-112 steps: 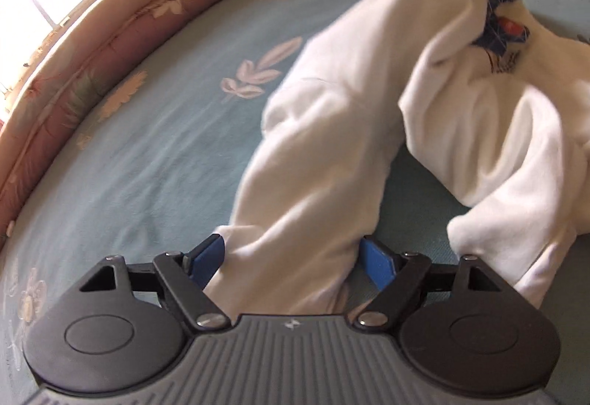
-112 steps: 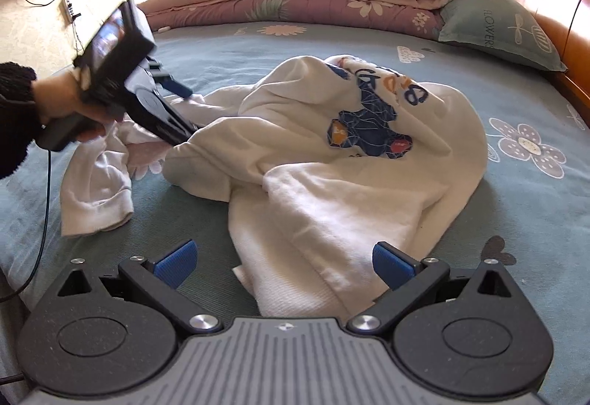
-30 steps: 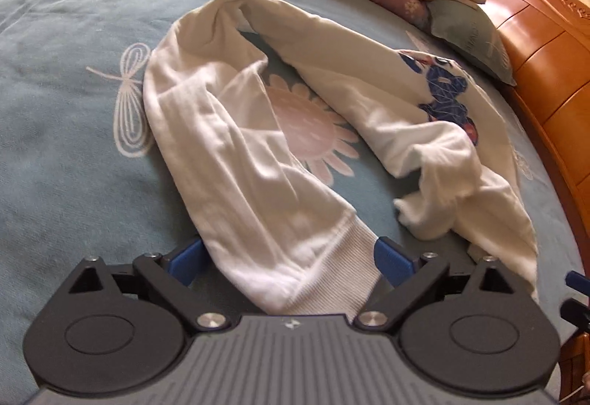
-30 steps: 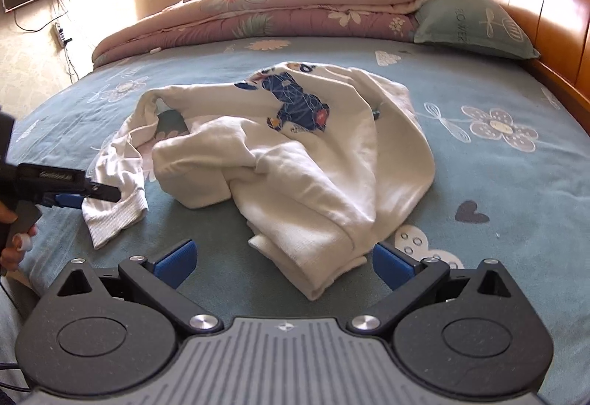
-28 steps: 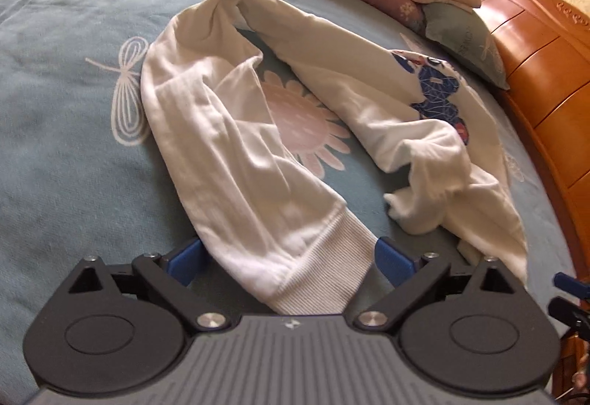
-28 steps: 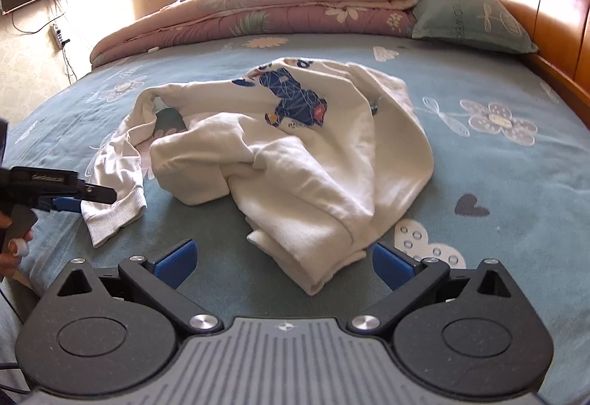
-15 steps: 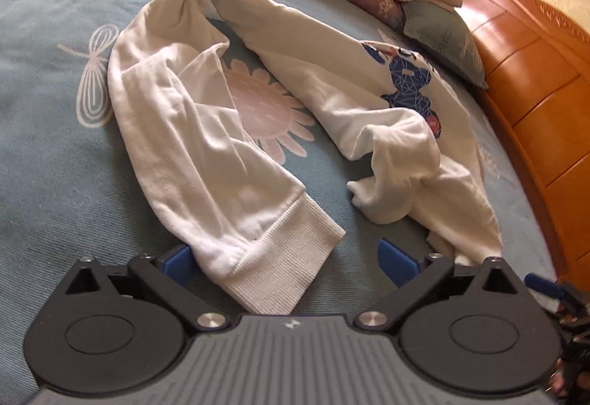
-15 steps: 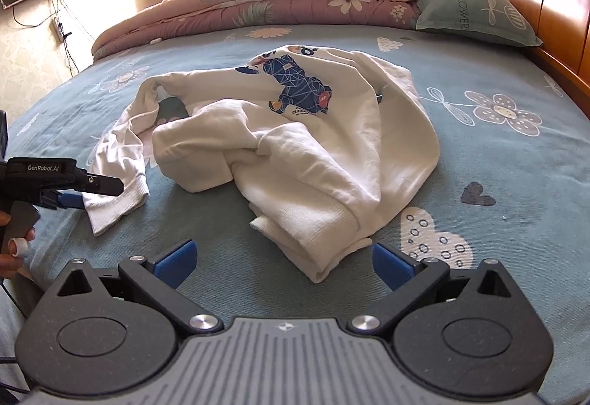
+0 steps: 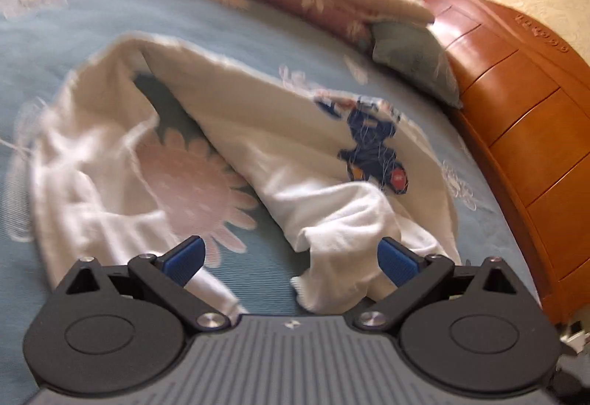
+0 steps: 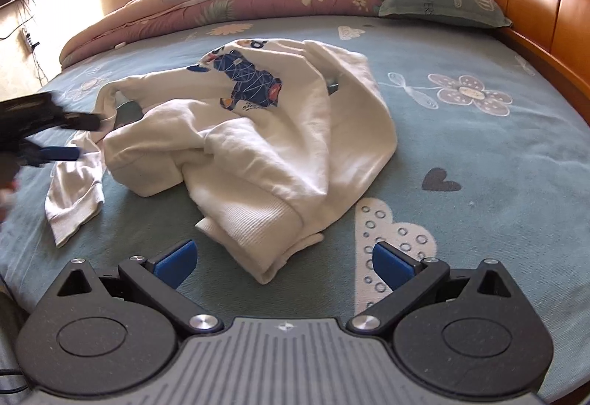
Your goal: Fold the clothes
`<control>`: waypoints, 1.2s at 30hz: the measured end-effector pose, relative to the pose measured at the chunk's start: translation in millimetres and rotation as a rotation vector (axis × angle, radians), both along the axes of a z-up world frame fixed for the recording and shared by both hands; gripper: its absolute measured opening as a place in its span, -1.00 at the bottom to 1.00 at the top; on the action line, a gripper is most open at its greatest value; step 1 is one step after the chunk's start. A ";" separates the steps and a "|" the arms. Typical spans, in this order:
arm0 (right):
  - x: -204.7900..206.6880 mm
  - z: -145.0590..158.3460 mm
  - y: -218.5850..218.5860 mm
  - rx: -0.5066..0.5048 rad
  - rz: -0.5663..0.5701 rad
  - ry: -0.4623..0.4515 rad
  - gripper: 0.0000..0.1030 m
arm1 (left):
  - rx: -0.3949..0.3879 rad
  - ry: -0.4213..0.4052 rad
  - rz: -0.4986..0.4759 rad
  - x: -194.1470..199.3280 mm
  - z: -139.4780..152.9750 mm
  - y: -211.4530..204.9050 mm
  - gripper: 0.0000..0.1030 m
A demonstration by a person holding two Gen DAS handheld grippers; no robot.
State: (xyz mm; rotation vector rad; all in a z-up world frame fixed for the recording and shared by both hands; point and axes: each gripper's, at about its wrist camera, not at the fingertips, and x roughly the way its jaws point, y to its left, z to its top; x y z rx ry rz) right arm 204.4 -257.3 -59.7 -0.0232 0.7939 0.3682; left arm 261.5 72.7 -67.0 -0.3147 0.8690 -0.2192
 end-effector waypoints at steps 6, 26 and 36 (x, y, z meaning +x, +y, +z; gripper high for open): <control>-4.3 -0.4 -1.5 -0.022 -0.002 -0.003 1.00 | 0.121 0.127 -0.004 15.1 -17.0 -5.0 0.94; -4.4 1.5 -21.8 -0.001 -0.062 -0.008 1.00 | 0.589 0.290 0.206 29.9 -31.1 117.3 0.96; -3.9 4.5 -25.5 -0.031 -0.075 -0.014 1.00 | 0.614 0.270 0.319 31.8 -10.7 164.7 0.95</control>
